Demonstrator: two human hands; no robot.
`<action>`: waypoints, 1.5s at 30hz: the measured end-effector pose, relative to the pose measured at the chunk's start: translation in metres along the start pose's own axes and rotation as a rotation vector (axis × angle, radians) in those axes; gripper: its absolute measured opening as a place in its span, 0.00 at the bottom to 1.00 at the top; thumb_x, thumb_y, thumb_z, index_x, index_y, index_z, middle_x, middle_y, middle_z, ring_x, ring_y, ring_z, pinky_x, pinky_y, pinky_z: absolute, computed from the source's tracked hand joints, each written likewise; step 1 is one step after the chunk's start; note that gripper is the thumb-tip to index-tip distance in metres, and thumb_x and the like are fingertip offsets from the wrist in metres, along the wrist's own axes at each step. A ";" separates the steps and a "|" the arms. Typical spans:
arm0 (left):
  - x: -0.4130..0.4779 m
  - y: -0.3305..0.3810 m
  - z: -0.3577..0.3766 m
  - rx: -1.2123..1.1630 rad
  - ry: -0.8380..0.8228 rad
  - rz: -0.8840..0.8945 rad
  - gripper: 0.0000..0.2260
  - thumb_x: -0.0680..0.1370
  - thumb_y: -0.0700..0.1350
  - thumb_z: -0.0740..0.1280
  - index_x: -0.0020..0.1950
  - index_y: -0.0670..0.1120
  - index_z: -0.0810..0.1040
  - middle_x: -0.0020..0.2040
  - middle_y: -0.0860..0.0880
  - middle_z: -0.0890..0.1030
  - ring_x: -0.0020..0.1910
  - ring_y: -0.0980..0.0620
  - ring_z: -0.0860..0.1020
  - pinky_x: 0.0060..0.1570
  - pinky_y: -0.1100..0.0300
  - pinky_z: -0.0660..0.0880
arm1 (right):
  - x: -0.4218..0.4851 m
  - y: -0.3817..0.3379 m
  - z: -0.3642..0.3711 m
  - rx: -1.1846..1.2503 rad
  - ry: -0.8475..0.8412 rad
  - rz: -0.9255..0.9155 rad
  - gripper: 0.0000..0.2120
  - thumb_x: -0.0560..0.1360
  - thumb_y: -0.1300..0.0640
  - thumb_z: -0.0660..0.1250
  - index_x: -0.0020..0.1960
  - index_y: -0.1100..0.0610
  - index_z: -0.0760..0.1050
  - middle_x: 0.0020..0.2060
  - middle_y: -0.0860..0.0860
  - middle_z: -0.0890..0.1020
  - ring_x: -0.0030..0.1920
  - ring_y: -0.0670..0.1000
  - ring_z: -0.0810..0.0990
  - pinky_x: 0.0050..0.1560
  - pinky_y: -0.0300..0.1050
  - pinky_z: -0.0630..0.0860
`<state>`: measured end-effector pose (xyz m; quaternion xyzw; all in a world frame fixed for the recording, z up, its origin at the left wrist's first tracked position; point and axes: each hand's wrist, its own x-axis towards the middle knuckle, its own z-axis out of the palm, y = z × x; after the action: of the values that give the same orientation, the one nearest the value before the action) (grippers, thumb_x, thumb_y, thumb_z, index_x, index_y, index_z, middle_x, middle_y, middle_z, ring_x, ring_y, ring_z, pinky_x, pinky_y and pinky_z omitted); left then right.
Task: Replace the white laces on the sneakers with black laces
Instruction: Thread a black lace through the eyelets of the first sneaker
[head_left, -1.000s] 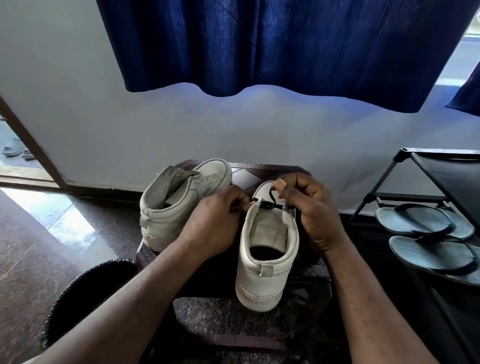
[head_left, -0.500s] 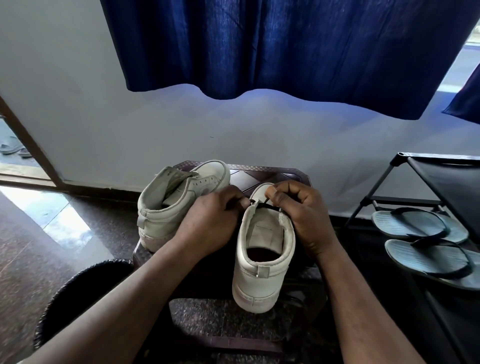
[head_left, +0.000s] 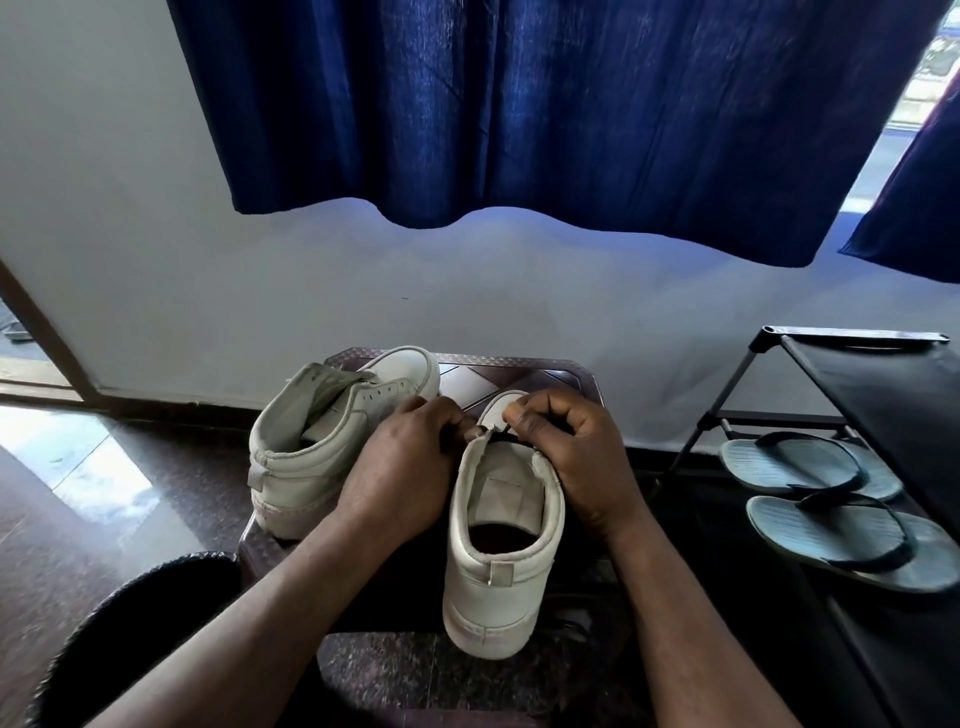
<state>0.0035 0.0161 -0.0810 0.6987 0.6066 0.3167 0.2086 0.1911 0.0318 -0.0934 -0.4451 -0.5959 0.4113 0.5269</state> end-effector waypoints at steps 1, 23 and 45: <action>0.000 0.000 -0.001 0.046 -0.007 -0.026 0.07 0.81 0.50 0.69 0.45 0.59 0.78 0.48 0.55 0.78 0.48 0.53 0.78 0.49 0.58 0.71 | 0.000 0.001 0.000 -0.009 -0.002 -0.003 0.06 0.77 0.59 0.74 0.42 0.60 0.83 0.41 0.48 0.86 0.43 0.43 0.82 0.48 0.36 0.75; -0.004 0.005 -0.006 0.155 -0.027 -0.028 0.05 0.82 0.44 0.65 0.48 0.53 0.74 0.43 0.58 0.78 0.47 0.51 0.76 0.47 0.55 0.73 | -0.001 0.000 0.002 -0.066 -0.001 0.016 0.10 0.77 0.58 0.73 0.39 0.61 0.82 0.42 0.50 0.86 0.45 0.46 0.83 0.49 0.37 0.76; -0.011 0.011 -0.013 0.141 -0.127 -0.114 0.14 0.87 0.52 0.54 0.53 0.55 0.79 0.56 0.54 0.83 0.59 0.47 0.79 0.55 0.53 0.74 | -0.001 -0.001 0.006 -0.130 -0.023 0.039 0.06 0.77 0.63 0.74 0.42 0.63 0.83 0.43 0.46 0.84 0.46 0.43 0.82 0.51 0.34 0.74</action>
<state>0.0019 0.0023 -0.0662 0.6948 0.6516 0.2160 0.2146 0.1855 0.0308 -0.0929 -0.4853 -0.6185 0.3870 0.4818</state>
